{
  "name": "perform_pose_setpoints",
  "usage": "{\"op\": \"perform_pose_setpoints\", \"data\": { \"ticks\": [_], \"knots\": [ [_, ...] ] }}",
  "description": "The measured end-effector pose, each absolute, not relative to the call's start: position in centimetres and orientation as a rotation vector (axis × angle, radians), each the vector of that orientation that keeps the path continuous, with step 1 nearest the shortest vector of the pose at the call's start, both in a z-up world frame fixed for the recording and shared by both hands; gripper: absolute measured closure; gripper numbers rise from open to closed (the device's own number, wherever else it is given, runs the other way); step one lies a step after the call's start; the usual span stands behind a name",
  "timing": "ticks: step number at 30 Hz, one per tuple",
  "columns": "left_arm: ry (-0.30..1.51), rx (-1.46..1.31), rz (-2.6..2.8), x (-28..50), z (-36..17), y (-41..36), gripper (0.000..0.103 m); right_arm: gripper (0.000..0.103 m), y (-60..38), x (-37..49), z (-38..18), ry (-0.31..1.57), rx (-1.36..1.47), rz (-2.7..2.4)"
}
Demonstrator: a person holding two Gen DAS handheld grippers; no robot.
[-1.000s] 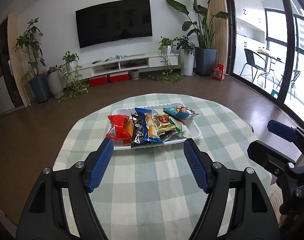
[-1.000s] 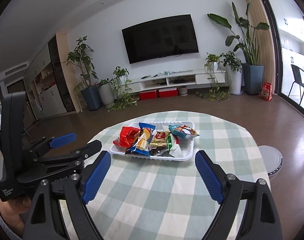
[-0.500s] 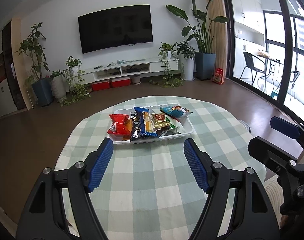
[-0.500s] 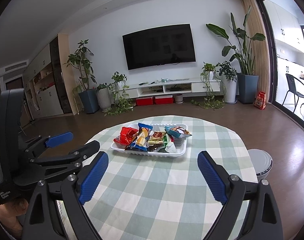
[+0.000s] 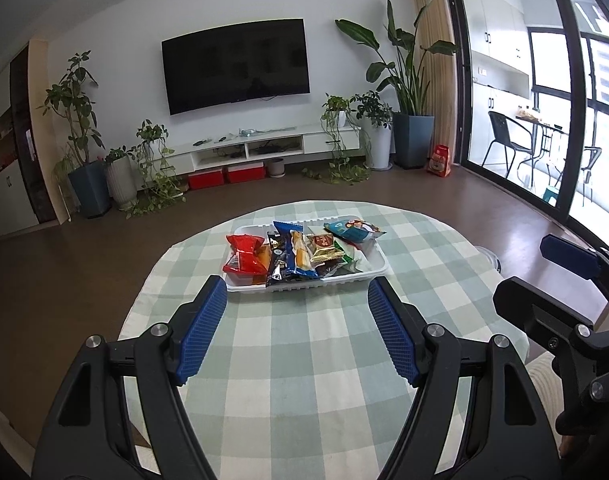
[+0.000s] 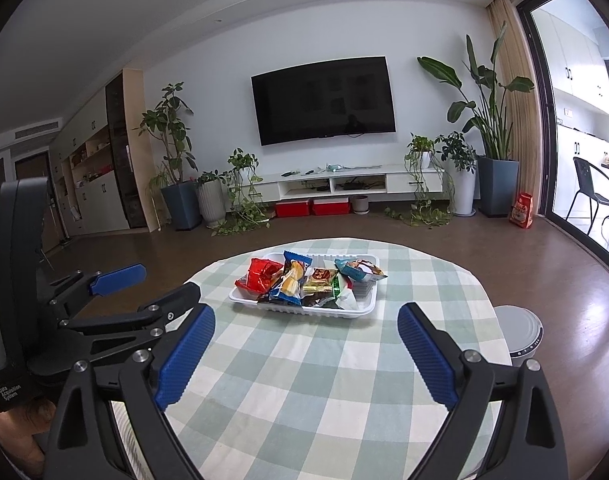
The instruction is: Organize snacks
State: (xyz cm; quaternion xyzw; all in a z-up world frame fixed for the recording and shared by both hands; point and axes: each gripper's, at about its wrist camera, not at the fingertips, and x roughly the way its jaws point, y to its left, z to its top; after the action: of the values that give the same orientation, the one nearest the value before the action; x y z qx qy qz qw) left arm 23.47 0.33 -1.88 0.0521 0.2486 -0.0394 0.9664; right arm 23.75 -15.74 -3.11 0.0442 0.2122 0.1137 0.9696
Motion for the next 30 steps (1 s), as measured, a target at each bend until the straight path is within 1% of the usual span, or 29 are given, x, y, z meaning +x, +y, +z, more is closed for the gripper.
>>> {"op": "perform_pose_setpoints", "data": {
  "ticks": [11, 30],
  "knots": [
    [0.496, 0.108, -0.079, 23.19, -1.1, 0.44, 0.031, 0.008, -15.71, 23.56, -2.93, 0.424, 0.089, 0.227],
    [0.493, 0.108, -0.081, 23.0, -1.25, 0.39, 0.031, 0.008, -15.71, 23.52, -3.02, 0.42, 0.089, 0.229]
  ]
}}
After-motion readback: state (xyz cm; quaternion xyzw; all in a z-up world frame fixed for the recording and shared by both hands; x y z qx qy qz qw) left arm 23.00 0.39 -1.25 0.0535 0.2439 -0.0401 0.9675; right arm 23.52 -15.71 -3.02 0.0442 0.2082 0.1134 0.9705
